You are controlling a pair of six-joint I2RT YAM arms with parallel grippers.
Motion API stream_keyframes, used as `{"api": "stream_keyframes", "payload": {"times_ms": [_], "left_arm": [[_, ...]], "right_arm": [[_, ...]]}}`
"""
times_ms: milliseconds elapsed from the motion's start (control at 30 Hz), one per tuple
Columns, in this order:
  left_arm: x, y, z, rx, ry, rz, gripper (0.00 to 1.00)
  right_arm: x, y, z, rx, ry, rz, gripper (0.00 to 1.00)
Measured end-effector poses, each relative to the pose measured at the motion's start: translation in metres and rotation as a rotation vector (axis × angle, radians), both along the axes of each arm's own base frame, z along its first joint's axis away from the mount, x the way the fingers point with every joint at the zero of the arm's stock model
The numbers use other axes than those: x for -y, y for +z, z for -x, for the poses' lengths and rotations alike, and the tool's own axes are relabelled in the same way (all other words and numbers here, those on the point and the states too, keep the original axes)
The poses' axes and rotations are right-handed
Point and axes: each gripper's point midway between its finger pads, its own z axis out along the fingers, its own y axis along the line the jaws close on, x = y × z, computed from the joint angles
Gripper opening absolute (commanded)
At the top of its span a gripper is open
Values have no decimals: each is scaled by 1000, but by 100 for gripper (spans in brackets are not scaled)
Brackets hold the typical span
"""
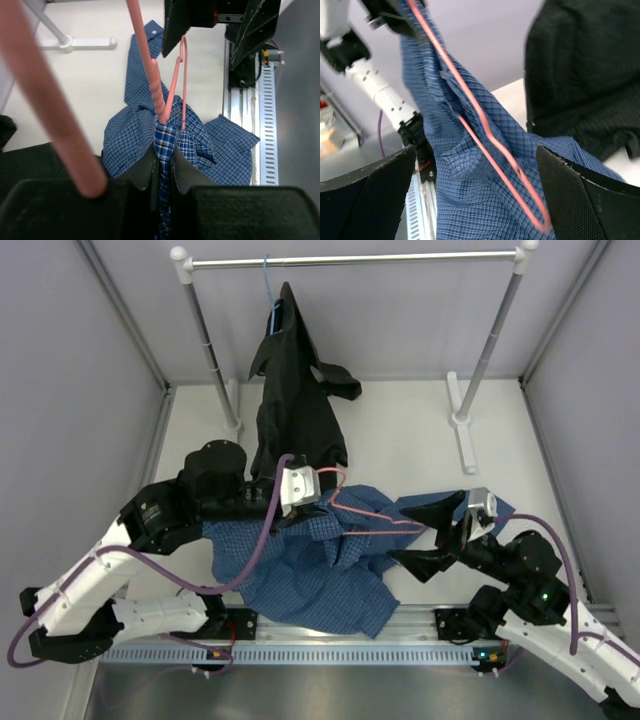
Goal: Place the shirt on the hanger
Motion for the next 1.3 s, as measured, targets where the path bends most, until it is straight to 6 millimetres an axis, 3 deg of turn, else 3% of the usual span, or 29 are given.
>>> {"api": "stream_keyframes", "payload": {"times_ms": [67,233,333,467,567,733,833,967,1300], "left_arm": [[-5,2,-4,15,40,24,0],[-9,5,-11,24,105,64,0],[-6,4,-23,23,166,72,0],[-2,2,-42,22,257,70,0],[0,-2,-50,18,295,65,0],[-5,-6,-58,23,356,78,0],[-7,-4,-59,21,372,107,0],[-4,3,-59,14,373,145,0],[-2,5,-60,12,376,165,0]], "right_arm": [[11,-4,-5,-83,-65,-29,95],[13,-16,-11,-299,-95,-111,65],[-2,-47,-19,-482,-93,-80,63],[-9,-71,-32,-619,-147,-56,68],[-3,-73,-44,-634,-224,-82,71],[2,-60,-46,-610,-230,-147,59],[-10,-67,-46,-640,-197,-135,51],[-30,-88,-45,-701,-155,-73,51],[-67,-96,-35,-704,-47,-31,46]]}}
